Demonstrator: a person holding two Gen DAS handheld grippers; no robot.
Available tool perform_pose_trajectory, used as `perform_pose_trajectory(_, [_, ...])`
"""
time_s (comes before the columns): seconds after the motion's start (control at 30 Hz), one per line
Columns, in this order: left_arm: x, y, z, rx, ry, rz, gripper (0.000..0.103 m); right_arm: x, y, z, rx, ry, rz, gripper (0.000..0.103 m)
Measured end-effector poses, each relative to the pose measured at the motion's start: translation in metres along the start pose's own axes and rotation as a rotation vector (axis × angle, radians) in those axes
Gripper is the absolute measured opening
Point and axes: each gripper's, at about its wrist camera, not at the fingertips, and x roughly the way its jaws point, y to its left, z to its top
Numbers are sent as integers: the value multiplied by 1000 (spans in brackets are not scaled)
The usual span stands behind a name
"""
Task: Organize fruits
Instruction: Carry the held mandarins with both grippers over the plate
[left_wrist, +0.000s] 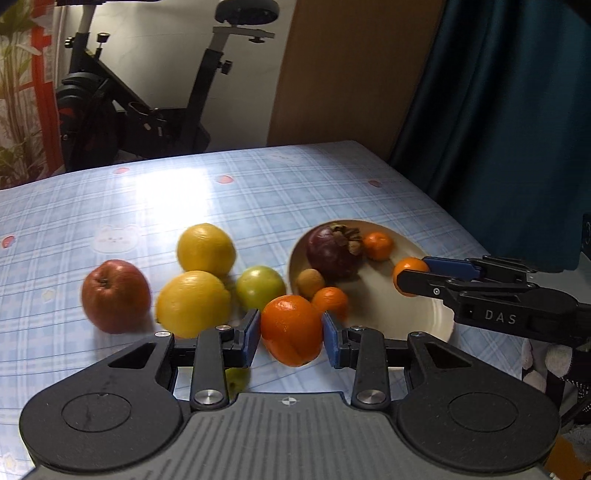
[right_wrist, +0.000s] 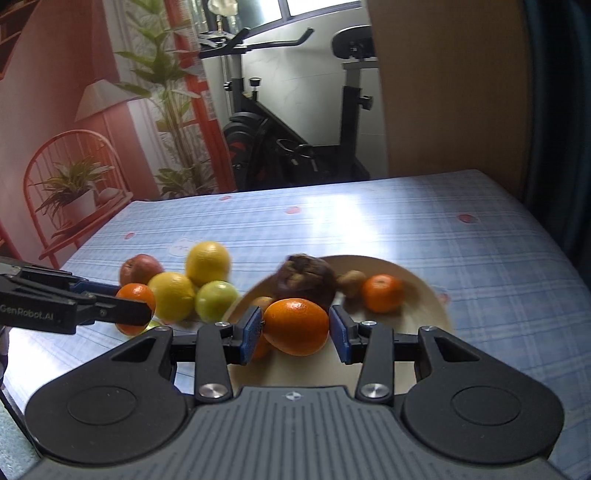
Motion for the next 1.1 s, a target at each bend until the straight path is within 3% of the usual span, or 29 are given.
perform_pose_trajectory(0.37, [44, -55, -3, 123, 89, -88, 38, 1, -49, -6, 38, 17, -56, 43])
perform_pose_trajectory(0.63, [64, -64, -7, 176, 129, -57, 38, 15, -56, -2, 16, 20, -47, 43])
perform_pose_trajectory(1.1, [74, -52, -5, 155, 144, -12, 38, 37, -57, 3, -23, 44, -65, 43])
